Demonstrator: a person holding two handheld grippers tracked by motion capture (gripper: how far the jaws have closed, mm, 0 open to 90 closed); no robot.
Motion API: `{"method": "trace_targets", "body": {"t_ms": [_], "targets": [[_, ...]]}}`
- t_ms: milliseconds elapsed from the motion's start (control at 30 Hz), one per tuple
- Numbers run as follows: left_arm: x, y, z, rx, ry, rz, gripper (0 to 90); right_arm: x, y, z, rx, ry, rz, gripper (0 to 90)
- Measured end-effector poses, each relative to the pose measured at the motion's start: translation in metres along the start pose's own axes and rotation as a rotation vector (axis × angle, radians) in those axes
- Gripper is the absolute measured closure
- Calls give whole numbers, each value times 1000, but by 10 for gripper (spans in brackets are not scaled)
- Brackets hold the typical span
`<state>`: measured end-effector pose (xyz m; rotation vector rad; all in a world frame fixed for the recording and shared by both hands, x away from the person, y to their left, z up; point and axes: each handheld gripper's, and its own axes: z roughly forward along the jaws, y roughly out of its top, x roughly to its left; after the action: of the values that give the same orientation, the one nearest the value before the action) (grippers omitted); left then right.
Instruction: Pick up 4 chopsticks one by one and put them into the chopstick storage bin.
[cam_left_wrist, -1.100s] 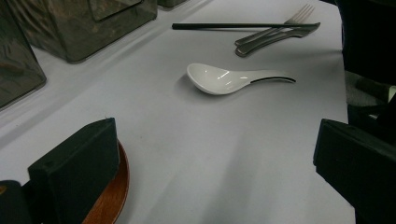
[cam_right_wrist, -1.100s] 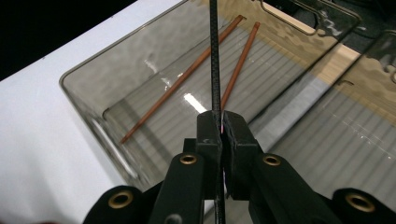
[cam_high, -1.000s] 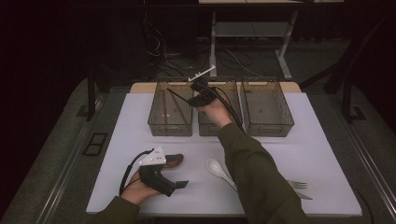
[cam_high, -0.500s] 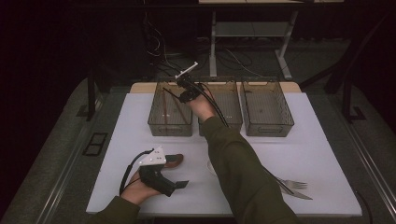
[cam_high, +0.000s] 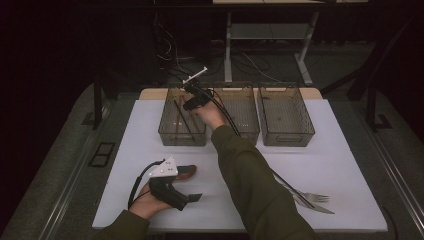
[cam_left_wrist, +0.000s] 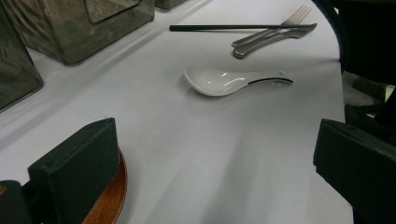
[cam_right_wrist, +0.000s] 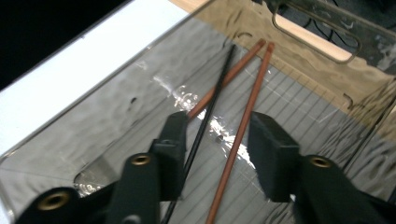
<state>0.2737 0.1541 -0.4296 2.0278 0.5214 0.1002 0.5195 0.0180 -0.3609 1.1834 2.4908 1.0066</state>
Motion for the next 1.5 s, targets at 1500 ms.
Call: {"method": "trace_targets", "body": {"t_ms": [1500], "targets": [[4,-4,-4,-1,25,-13,0,-41,-103,-133,-112,117,-85,403]]}}
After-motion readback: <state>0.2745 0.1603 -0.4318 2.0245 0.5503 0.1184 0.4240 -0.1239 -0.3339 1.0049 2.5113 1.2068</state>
